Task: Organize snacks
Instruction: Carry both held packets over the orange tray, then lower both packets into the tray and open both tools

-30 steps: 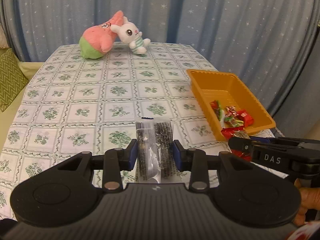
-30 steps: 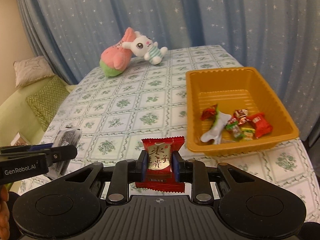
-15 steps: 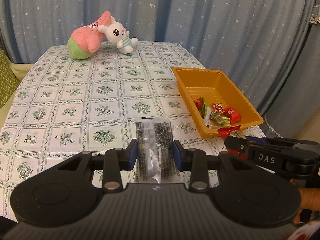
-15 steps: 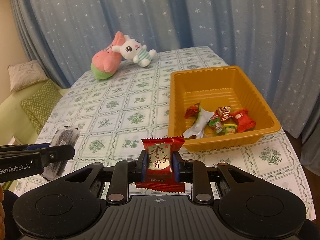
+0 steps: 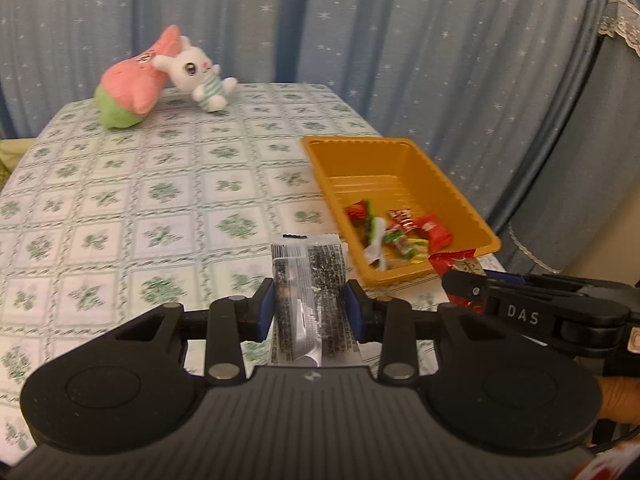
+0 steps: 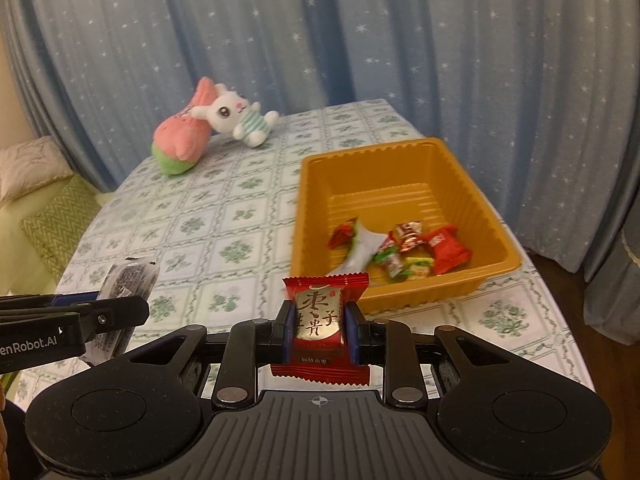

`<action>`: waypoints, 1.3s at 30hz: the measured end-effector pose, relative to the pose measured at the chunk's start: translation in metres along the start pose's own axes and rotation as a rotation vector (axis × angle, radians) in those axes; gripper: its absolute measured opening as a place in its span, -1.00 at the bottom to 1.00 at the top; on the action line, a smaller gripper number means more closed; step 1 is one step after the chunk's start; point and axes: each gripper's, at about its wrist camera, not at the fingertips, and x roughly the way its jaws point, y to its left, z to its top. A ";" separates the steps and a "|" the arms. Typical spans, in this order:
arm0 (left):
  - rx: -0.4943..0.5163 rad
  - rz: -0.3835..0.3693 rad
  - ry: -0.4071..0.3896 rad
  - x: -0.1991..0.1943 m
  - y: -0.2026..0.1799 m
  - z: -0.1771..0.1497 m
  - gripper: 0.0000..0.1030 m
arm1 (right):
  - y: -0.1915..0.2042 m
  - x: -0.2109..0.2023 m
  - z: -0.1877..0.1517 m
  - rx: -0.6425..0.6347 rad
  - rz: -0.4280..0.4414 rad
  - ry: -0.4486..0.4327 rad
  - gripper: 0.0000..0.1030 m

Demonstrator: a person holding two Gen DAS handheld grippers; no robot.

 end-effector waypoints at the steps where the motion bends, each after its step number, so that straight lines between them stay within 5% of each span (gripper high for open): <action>1: 0.004 -0.007 0.001 0.002 -0.004 0.002 -0.36 | -0.004 0.000 0.001 0.005 -0.008 -0.001 -0.49; 16: 0.052 -0.081 0.019 0.040 -0.048 0.028 -0.36 | -0.049 0.005 0.020 0.053 -0.077 -0.015 -0.49; 39: 0.041 -0.090 0.036 0.115 -0.057 0.087 -0.35 | -0.086 0.059 0.079 0.021 -0.073 -0.016 -0.49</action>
